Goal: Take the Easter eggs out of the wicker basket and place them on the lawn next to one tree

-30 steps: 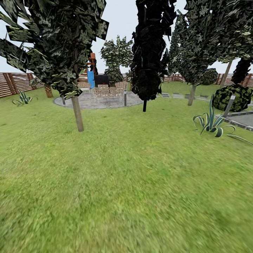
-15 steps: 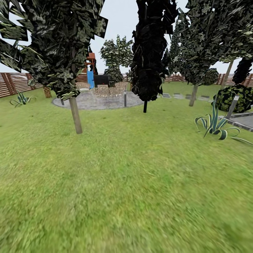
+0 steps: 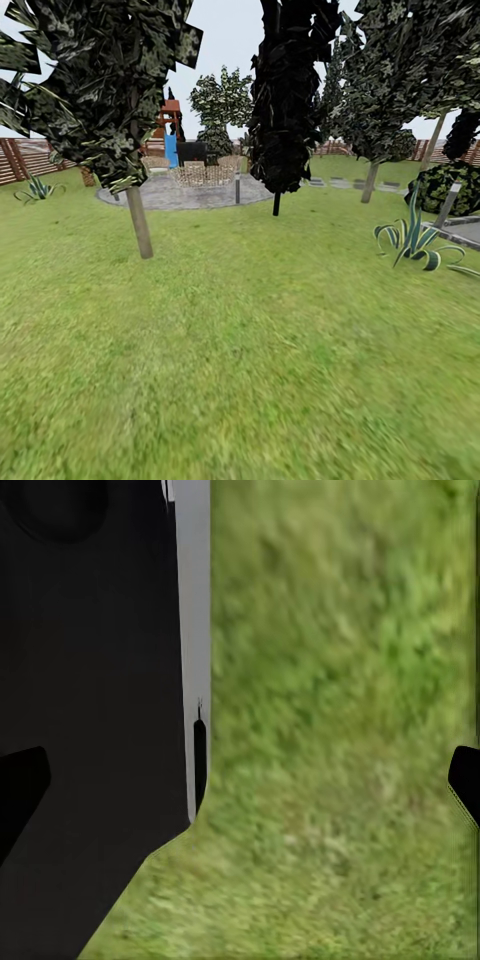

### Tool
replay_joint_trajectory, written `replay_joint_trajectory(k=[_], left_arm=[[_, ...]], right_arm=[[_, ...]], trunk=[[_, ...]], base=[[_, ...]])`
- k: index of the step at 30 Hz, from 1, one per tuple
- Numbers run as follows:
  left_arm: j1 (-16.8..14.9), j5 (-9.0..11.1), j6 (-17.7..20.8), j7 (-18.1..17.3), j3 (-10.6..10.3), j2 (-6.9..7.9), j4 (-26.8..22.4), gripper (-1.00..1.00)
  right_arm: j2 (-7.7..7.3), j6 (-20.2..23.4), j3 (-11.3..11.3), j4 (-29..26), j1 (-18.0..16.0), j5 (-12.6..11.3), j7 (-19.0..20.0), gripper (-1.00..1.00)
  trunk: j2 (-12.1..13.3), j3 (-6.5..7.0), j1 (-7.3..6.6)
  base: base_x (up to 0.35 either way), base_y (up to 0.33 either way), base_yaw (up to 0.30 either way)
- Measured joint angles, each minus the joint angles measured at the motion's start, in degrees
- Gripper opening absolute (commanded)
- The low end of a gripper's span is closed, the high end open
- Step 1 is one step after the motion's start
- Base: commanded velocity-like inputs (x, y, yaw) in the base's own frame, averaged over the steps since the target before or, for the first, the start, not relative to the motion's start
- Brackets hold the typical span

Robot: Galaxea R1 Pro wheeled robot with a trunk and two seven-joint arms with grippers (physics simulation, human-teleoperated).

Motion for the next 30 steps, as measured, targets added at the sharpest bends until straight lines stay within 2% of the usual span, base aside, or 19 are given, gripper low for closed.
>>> replay_joint_trajectory(k=[25,30], left_arm=[[0.0,0.0,0.0,0.0,0.0,0.0,0.01,1.0],[0.0,0.0,0.0,0.0,0.0,0.0,-0.01,1.0]], right_arm=[[-0.05,-0.13,-0.07,-0.01,0.0,-0.08,-0.08,1.0],[0.02,-0.19,-0.11,0.02,0.0,-0.29,-0.08,1.0]], trunk=[[0.0,0.0,0.0],[0.0,0.0,0.0]], base=[[0.331,0.0,0.0],[0.331,0.0,-0.169]])
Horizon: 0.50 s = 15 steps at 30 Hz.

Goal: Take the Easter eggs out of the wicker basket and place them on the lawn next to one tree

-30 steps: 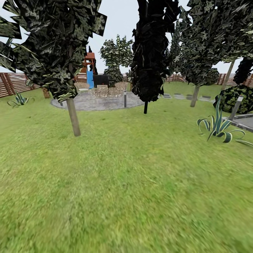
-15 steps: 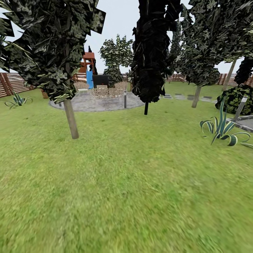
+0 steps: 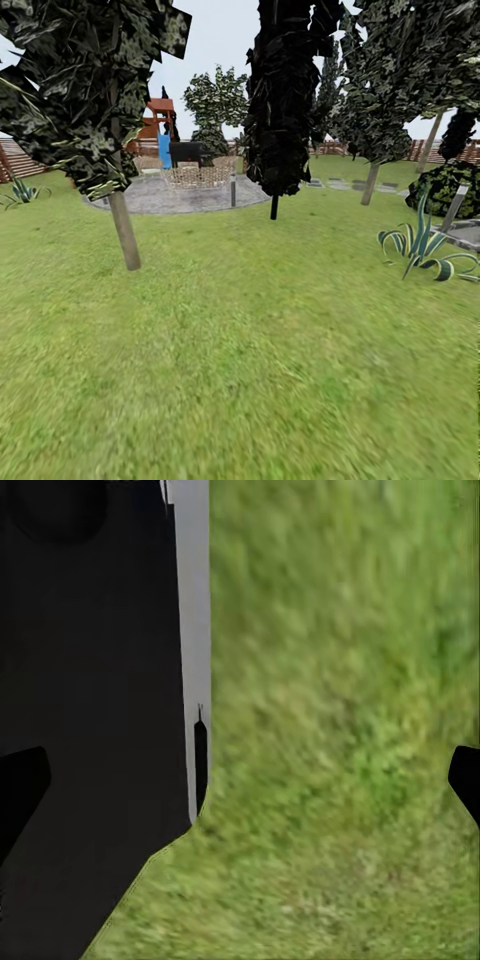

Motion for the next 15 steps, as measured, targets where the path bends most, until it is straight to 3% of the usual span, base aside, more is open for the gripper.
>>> replay_joint_trajectory(k=[15], left_arm=[[0.0,-0.01,0.0,0.0,0.0,0.0,0.0,1.0]], right_arm=[[-0.02,0.02,-0.04,-0.01,0.01,-0.29,0.0,1.0]], trunk=[[0.0,0.0,0.0]], base=[[0.331,0.0,-0.292]])
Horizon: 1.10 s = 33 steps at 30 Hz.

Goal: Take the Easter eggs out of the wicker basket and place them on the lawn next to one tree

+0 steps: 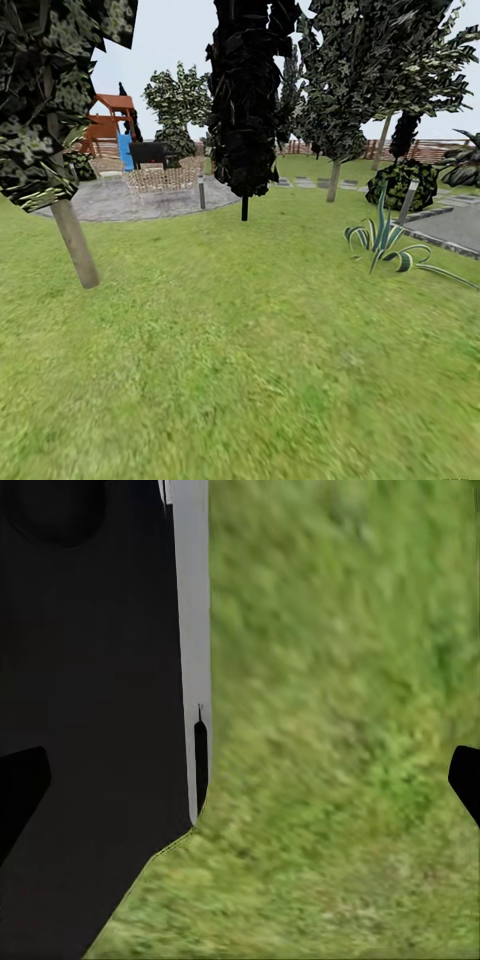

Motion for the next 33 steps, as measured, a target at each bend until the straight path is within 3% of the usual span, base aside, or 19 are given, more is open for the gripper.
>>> replay_joint_trajectory(k=[9,33], left_arm=[[0.0,-0.07,0.0,0.0,0.0,0.0,0.03,1.0],[0.0,-0.07,0.0,0.0,0.0,0.0,0.03,1.0]], right_arm=[[0.0,0.01,0.0,0.02,-0.01,-0.02,0.0,1.0],[0.02,0.01,0.0,0.01,-0.01,-0.12,-0.04,1.0]], trunk=[[0.0,0.0,0.0],[0.0,0.0,0.0]], base=[[0.331,0.0,-0.236],[0.331,0.0,-0.009]])
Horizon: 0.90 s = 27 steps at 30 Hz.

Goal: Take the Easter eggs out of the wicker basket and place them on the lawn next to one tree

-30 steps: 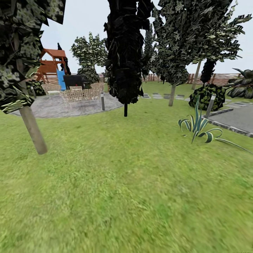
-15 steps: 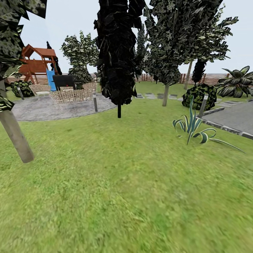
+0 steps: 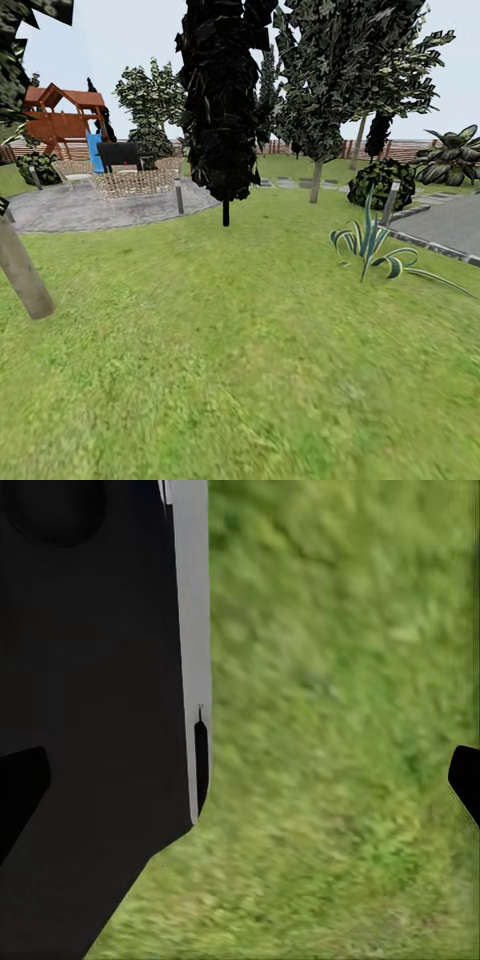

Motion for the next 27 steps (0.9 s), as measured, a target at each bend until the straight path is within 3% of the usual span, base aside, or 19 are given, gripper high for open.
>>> replay_joint_trajectory(k=[7,22,27], left_arm=[[0.0,0.0,0.0,0.0,0.0,0.0,0.0,1.0],[0.0,0.0,0.0,0.0,0.0,0.0,-0.01,1.0],[0.0,0.0,0.0,0.0,0.0,0.0,-0.03,1.0]], right_arm=[[-0.02,0.0,0.0,0.0,0.0,0.19,0.01,1.0],[-0.02,0.0,0.0,-0.01,0.0,0.24,0.02,1.0],[0.01,0.0,-0.04,0.01,0.0,0.14,-0.01,1.0]], trunk=[[0.0,0.0,0.0],[0.0,0.0,0.0],[0.0,0.0,0.0]], base=[[0.331,0.0,-0.049],[0.331,0.0,-0.267],[0.331,0.0,-0.067]])
